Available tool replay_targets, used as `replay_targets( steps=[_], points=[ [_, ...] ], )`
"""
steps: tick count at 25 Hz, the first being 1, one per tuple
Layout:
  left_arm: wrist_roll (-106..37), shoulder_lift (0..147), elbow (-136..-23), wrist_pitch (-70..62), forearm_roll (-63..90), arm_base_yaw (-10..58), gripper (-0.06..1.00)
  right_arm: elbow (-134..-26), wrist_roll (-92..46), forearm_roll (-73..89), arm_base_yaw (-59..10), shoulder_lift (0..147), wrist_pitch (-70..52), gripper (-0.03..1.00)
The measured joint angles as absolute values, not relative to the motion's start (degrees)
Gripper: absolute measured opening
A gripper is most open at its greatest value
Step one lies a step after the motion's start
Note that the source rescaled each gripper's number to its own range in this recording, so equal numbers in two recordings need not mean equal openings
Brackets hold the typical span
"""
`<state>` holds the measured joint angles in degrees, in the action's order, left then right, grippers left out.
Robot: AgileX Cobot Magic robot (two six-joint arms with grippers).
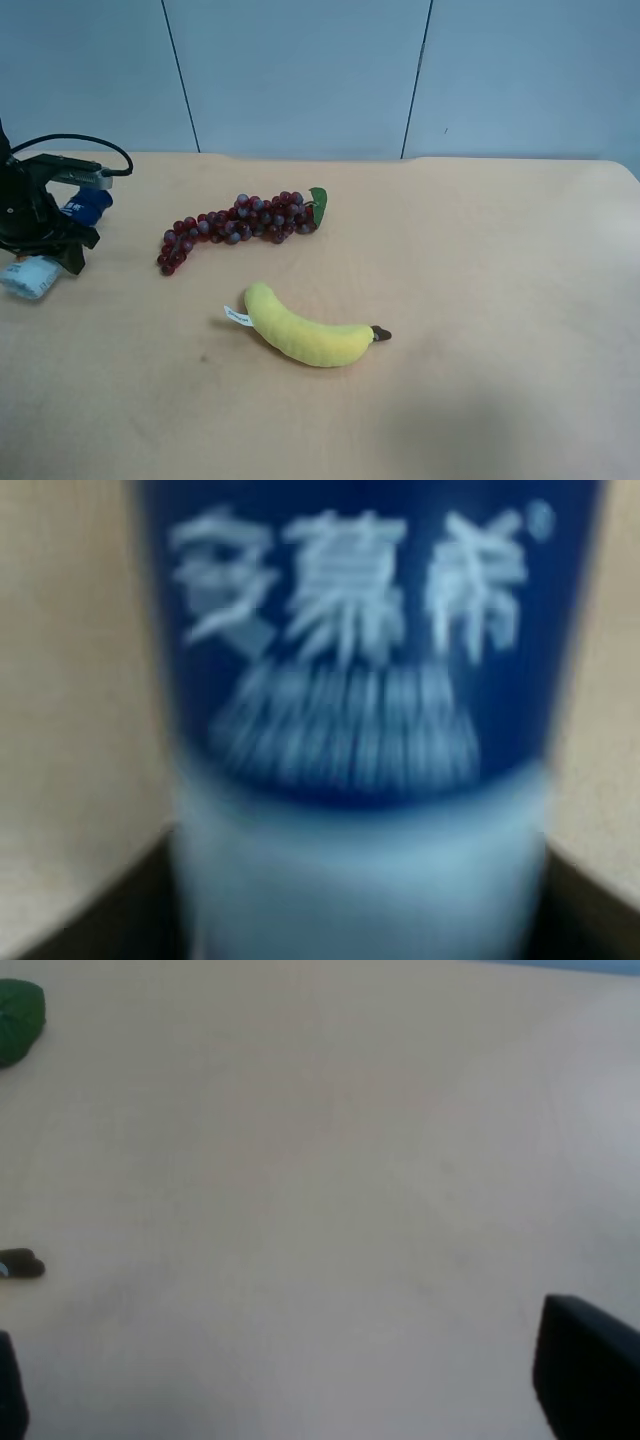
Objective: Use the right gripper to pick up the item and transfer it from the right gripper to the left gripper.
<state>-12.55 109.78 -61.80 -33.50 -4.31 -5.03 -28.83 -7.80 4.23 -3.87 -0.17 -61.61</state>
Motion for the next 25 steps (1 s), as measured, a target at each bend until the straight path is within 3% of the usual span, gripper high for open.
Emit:
replay_targets(
  steps=[1, 2, 5, 15, 25],
  points=[
    [-12.13, 109.78, -61.8, -32.85, -4.31, -5.03, 0.56, -28.83, -7.8, 4.23, -3.87, -0.17, -61.61, 1.0],
    [-11.81, 109.78, -61.87, -32.3, -4.26, -5.03, 0.75, -28.83, -7.8, 4.23, -3.87, -0.17, -61.61, 1.0],
    [-11.57, 109.78, -61.87, -31.58, -4.26, -5.03, 0.95, -28.83, -7.8, 4.23, -3.87, -0.17, -61.61, 1.0],
    [-11.55, 105.98, -61.87, -37.59, -4.26, -5.03, 0.99, -28.83, -7.8, 4.23, -3.87, -0.17, -61.61, 1.0],
    [-9.05, 82.71, -61.87, -54.34, -3.4, -5.03, 0.99, -28.83, -7.8, 4.23, -3.87, -0.17, -61.61, 1.0]
  ],
)
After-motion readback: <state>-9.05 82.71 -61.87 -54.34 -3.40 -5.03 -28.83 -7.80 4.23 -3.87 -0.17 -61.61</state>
